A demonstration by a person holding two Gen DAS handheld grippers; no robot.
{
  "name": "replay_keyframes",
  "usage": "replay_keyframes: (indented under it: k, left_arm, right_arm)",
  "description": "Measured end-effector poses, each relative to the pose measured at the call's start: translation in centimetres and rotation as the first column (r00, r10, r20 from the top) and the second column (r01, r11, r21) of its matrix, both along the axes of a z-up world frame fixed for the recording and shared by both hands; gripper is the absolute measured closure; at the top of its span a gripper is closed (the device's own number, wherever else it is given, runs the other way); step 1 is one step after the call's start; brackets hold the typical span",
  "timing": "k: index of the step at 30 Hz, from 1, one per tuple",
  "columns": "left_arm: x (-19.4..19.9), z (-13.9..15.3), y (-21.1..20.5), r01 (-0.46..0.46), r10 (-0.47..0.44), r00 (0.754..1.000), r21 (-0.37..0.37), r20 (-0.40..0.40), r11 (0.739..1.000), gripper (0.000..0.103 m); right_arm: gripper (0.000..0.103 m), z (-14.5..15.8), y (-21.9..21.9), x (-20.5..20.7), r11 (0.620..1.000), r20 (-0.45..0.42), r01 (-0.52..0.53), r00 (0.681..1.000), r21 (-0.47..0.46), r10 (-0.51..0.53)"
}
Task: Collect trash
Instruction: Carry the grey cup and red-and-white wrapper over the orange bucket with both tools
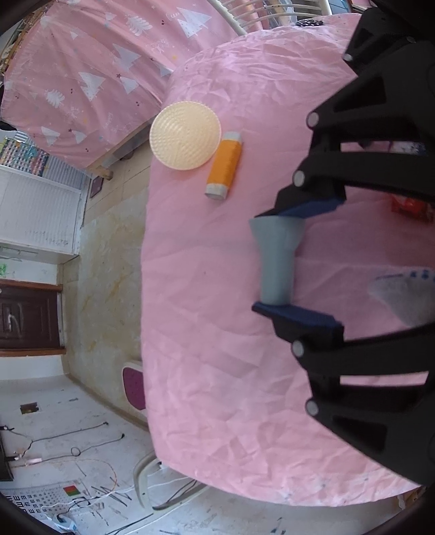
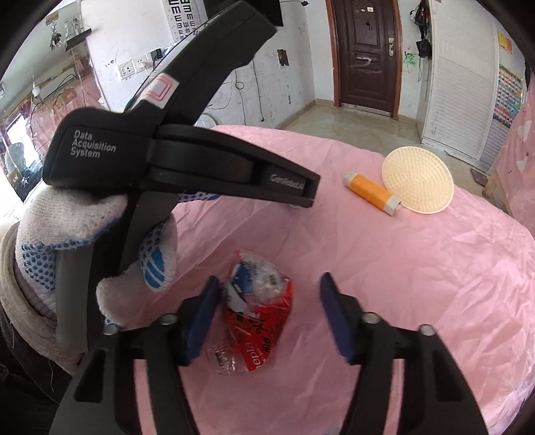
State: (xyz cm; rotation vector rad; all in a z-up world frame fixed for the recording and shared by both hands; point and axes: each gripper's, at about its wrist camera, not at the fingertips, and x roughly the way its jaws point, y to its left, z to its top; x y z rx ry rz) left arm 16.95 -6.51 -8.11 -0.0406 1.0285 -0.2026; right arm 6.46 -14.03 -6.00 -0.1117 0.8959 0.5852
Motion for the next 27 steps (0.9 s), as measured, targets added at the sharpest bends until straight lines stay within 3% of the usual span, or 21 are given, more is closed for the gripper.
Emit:
replay_keyframes:
  k: [2, 9, 18, 27]
  left_arm:
    - [0.0, 0.0, 0.0, 0.0, 0.0, 1.0, -0.002, 0.001, 1.0, 0.059]
    - [-0.6, 0.8, 0.8, -0.014, 0.014, 1.0, -0.028, 0.015, 1.0, 0.059]
    - [-2.4, 3.7, -1.0, -0.006, 0.005, 0.996, 0.009, 0.09, 1.0, 0.059]
    - [-4.9, 6.6, -6.0, 0.064, -0.068, 0.986, 0.036, 0.15, 0.997, 0.059]
  right_arm:
    - [0.081, 0.0, 0.3, -0.1, 1.0, 0.004, -0.011, 1.0, -0.006, 0.011]
    - [0.083, 1.1, -1.0, -0.6, 1.0, 0.028, 0.014, 1.0, 0.026, -0.014]
    - [0.083, 3.4, -6.7, -1.1, 0.988, 0.079, 0.117, 0.989, 0.098, -0.125]
    - [0.083, 5.8, -14.6, -3.0, 0.955, 0.14, 0.245, 0.953, 0.168, -0.269]
